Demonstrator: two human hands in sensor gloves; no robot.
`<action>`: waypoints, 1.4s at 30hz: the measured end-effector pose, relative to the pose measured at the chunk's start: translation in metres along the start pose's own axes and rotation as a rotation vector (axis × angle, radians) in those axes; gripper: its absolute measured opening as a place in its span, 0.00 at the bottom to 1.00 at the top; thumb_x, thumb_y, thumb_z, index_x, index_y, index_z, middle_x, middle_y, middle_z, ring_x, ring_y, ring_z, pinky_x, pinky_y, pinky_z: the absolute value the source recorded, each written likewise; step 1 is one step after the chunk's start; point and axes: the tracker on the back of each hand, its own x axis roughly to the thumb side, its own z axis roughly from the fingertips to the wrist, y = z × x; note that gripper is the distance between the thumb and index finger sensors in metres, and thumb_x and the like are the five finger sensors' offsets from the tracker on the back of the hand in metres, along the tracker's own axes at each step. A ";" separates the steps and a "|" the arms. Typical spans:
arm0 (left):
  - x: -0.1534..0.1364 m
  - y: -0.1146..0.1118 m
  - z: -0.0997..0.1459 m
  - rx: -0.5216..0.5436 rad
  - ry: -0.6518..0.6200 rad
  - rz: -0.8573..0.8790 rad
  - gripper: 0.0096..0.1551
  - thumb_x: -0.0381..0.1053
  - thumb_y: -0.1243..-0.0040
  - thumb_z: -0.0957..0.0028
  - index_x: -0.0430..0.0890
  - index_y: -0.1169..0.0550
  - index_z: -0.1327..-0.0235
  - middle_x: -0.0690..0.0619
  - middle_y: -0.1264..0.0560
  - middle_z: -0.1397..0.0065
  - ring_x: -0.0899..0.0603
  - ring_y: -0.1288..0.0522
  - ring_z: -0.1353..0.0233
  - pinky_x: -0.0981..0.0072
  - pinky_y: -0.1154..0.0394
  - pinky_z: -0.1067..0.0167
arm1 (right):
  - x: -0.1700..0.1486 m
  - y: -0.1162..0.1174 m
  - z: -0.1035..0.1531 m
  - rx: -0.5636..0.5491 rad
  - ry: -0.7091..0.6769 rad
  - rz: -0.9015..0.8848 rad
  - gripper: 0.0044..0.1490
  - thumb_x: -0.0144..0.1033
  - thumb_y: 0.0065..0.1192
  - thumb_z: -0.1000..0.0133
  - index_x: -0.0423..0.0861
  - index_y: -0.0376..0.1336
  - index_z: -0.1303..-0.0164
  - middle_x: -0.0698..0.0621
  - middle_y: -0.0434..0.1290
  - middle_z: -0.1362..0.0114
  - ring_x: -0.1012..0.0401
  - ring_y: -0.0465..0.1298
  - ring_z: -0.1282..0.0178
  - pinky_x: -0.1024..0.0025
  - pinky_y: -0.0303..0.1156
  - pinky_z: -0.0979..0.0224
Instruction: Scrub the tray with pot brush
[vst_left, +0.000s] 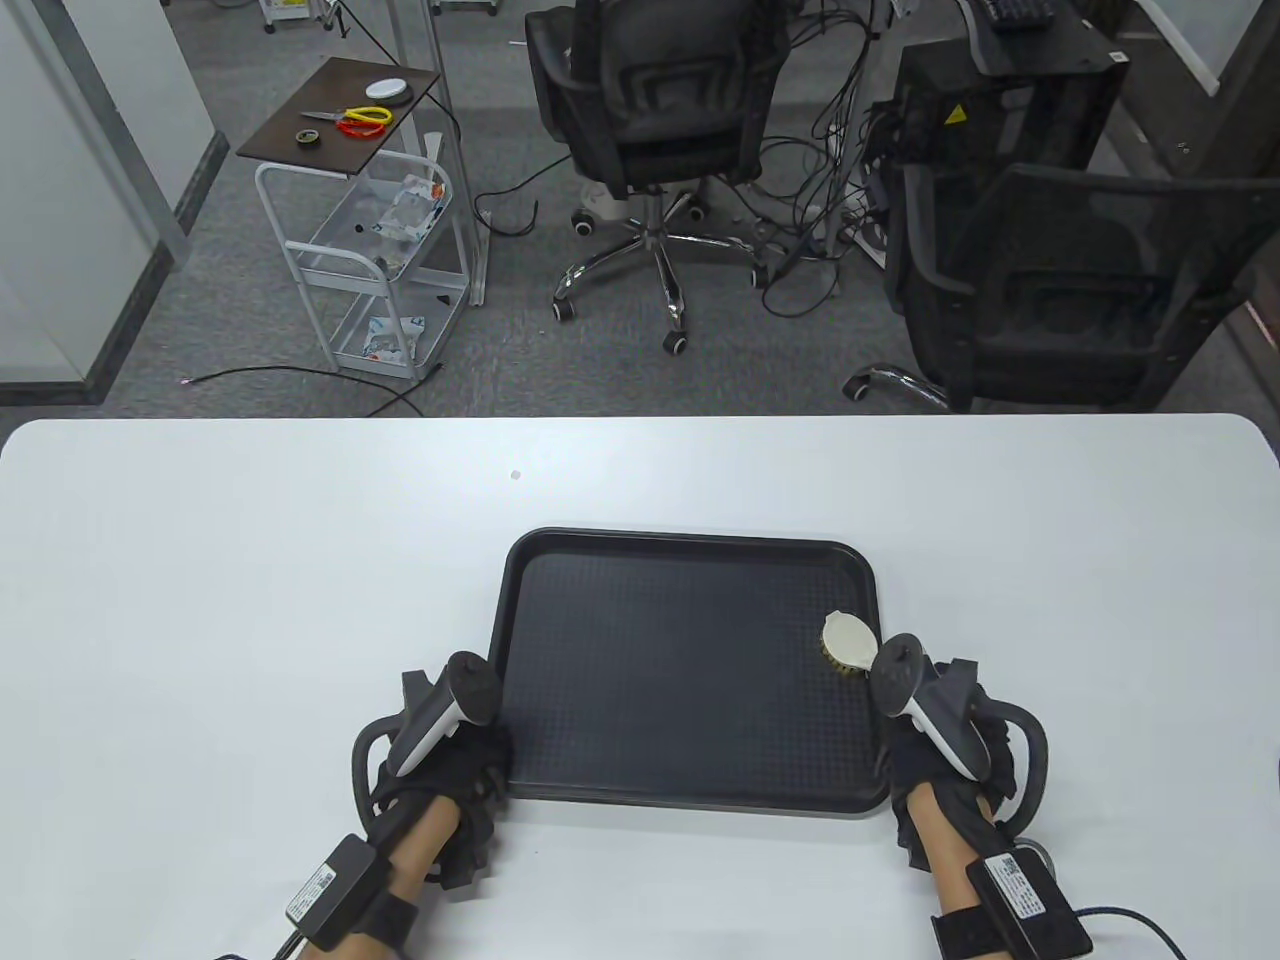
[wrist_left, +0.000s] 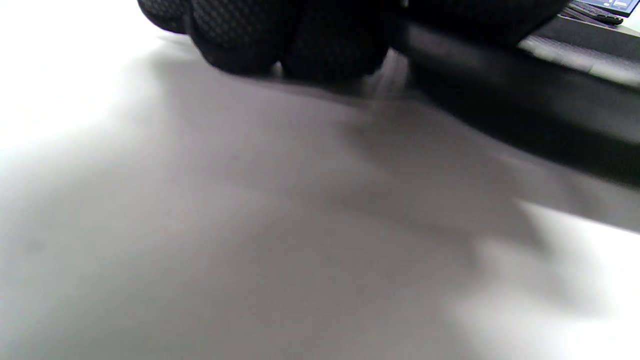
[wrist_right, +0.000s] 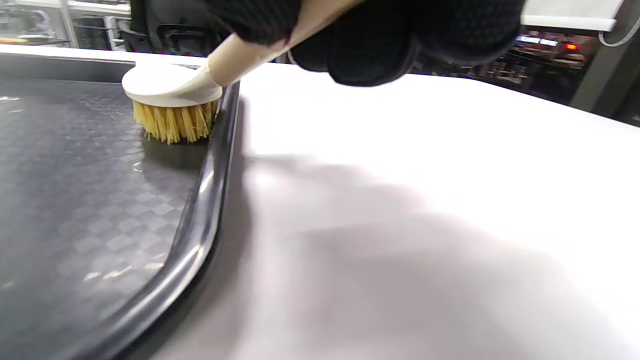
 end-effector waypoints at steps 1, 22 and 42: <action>0.000 0.000 0.000 0.001 0.001 -0.001 0.46 0.62 0.45 0.50 0.45 0.47 0.24 0.52 0.26 0.54 0.46 0.27 0.50 0.44 0.40 0.30 | 0.004 -0.002 0.002 0.005 0.006 -0.005 0.33 0.31 0.64 0.46 0.55 0.62 0.27 0.45 0.67 0.26 0.51 0.76 0.39 0.51 0.74 0.40; 0.000 0.000 0.000 0.001 0.000 -0.003 0.46 0.62 0.45 0.50 0.45 0.47 0.24 0.52 0.26 0.54 0.46 0.27 0.50 0.44 0.40 0.30 | 0.213 -0.002 0.080 -0.021 -0.481 -0.099 0.34 0.34 0.61 0.45 0.56 0.60 0.25 0.47 0.66 0.25 0.53 0.76 0.39 0.55 0.75 0.40; 0.000 0.000 0.000 0.002 0.001 -0.004 0.46 0.62 0.45 0.50 0.45 0.46 0.25 0.52 0.26 0.54 0.46 0.27 0.50 0.44 0.40 0.30 | 0.079 0.018 0.051 0.033 -0.273 -0.139 0.33 0.33 0.63 0.46 0.56 0.62 0.27 0.45 0.67 0.27 0.52 0.77 0.40 0.53 0.76 0.41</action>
